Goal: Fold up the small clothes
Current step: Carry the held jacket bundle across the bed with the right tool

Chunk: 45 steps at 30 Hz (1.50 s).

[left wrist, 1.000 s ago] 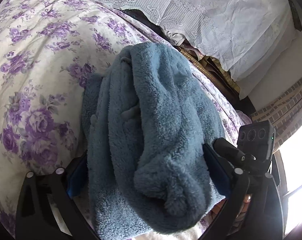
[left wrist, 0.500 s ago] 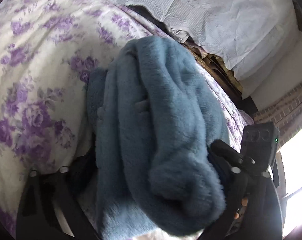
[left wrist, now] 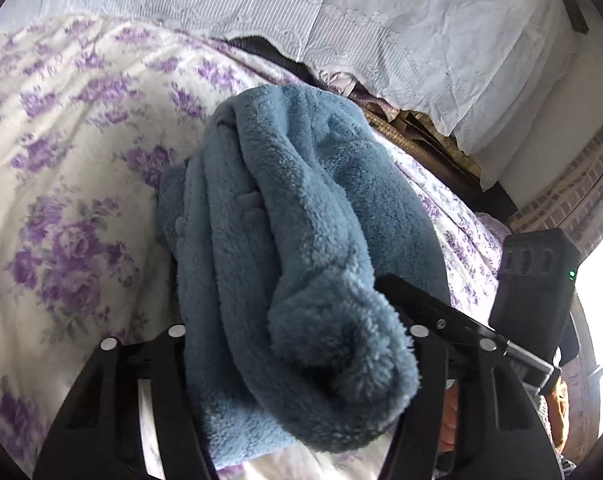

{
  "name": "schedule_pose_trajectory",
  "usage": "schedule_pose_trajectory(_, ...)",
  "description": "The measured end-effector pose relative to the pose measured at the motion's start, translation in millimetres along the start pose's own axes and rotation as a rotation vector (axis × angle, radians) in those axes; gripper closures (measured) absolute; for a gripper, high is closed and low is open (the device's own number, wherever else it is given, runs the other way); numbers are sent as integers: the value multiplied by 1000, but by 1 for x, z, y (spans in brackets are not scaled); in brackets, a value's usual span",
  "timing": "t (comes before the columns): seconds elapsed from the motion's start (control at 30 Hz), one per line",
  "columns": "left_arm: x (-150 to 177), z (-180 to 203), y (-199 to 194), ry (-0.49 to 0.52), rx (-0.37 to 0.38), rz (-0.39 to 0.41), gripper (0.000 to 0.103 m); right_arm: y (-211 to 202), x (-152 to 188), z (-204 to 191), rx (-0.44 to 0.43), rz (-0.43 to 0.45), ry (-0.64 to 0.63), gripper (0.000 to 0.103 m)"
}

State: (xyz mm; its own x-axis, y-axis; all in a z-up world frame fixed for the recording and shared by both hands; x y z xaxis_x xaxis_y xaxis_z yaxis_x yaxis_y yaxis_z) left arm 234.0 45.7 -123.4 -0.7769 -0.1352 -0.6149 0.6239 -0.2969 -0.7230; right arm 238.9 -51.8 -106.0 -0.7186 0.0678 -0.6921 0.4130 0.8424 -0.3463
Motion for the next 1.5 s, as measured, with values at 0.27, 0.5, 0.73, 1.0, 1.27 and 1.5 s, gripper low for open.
schedule_pose_trajectory(0.27,14,-8,-66,37,-13,55,46,-7,12,-55,-49,15,-33,35)
schedule_pose_trajectory(0.5,28,-91,-136,-32,-128,96,45,52,30,-130,-160,-87,-66,35)
schedule_pose_trajectory(0.73,37,-215,-219,-200,-232,188,45,149,48,-236,-270,-229,-173,35)
schedule_pose_trajectory(1.0,59,-373,-323,-398,-370,305,45,278,91,-382,-435,-359,-270,35)
schedule_pose_trajectory(1.27,82,-500,-391,-548,-512,379,45,384,136,-484,-560,-450,-331,36)
schedule_pose_trajectory(1.5,80,-571,-420,-608,-592,457,45,450,143,-530,-612,-455,-329,36)
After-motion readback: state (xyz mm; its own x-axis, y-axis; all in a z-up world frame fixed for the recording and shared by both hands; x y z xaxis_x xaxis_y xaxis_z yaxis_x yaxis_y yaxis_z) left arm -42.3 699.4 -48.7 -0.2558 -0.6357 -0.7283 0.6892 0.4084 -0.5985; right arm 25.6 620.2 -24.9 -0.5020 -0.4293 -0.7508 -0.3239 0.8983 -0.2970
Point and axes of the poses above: each gripper's, at about its wrist camera, not at the fingertips, and y roughly the way its jaws point, z to its right, x to its underside, the point moved 10 cm from there along y, roughly the way its jaws point, and after that the axes turned 15 degrees about -x, right-handed, at the moved point
